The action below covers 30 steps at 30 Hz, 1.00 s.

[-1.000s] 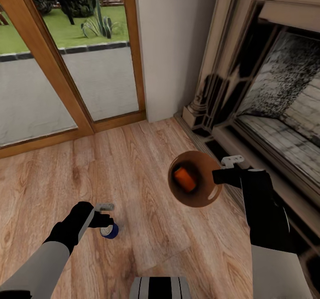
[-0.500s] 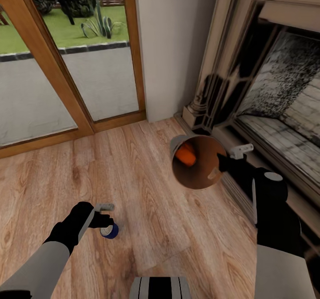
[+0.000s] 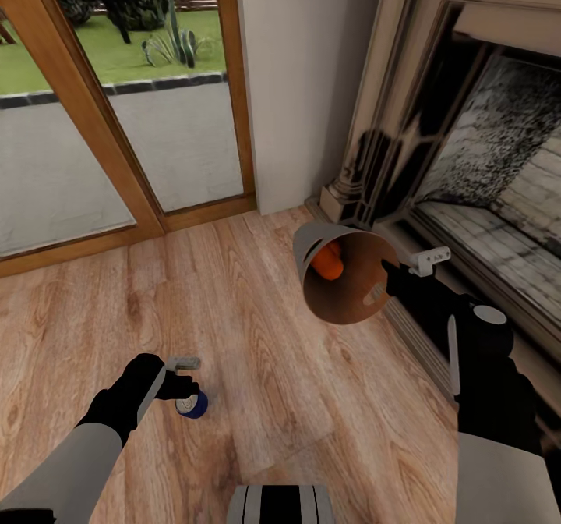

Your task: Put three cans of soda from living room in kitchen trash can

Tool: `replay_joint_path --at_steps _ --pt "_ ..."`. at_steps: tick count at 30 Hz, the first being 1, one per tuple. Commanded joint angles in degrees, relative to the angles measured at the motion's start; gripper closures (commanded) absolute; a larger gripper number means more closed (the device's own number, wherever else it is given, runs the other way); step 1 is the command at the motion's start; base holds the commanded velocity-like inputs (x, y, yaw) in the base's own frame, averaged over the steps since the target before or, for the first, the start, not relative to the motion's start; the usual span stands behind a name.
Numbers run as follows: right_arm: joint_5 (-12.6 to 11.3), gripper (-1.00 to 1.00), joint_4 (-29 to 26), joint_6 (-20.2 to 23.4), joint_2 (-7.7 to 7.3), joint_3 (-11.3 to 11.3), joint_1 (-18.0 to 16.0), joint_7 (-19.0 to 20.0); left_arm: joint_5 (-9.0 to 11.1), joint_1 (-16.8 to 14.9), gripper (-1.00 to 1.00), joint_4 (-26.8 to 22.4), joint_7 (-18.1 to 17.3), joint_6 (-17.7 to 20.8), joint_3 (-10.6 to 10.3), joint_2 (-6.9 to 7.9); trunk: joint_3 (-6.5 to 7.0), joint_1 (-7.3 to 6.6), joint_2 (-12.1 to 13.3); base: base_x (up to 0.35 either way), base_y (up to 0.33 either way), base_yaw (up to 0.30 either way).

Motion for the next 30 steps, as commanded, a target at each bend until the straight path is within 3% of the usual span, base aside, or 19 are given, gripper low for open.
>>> replay_joint_path --at_steps 1,8,12,18,25,30 --pt "-1.2 1.00 0.0 0.1 -0.14 0.0 0.0 0.4 0.0 0.0 -1.00 0.0 0.0 0.0 0.0 0.00 0.01 -0.01 0.0 0.000 0.000 0.000" --pt "-1.5 1.00 0.0 -0.1 -0.26 0.0 0.1 0.4 0.1 0.0 -1.00 -0.1 0.1 0.0 0.0 0.00 0.01 -0.01 0.0 0.000 0.000 0.000" --pt "-1.5 1.00 0.0 -0.1 -0.25 0.0 0.1 0.5 0.0 0.0 -1.00 -0.2 0.2 0.0 0.0 -0.27 -0.88 0.10 -0.1 0.000 0.000 0.000" --pt "-1.5 1.00 0.0 -0.1 -0.22 0.0 0.2 0.5 -0.2 0.0 -1.00 0.0 1.9 0.0 0.0 -1.79 -2.21 0.25 -0.1 0.000 0.000 0.000" --pt "-1.5 1.00 0.0 -0.1 -0.21 0.0 0.3 0.5 -0.1 0.0 -1.00 0.0 3.4 -0.1 0.0 -2.28 -3.76 0.43 -0.2 0.000 0.000 0.000" --pt "-1.4 1.00 0.1 -0.1 -0.21 0.0 0.3 0.4 0.0 0.0 -1.00 -0.1 3.6 -0.1 0.0 -2.36 -3.76 0.43 -0.2 0.000 0.000 0.000"
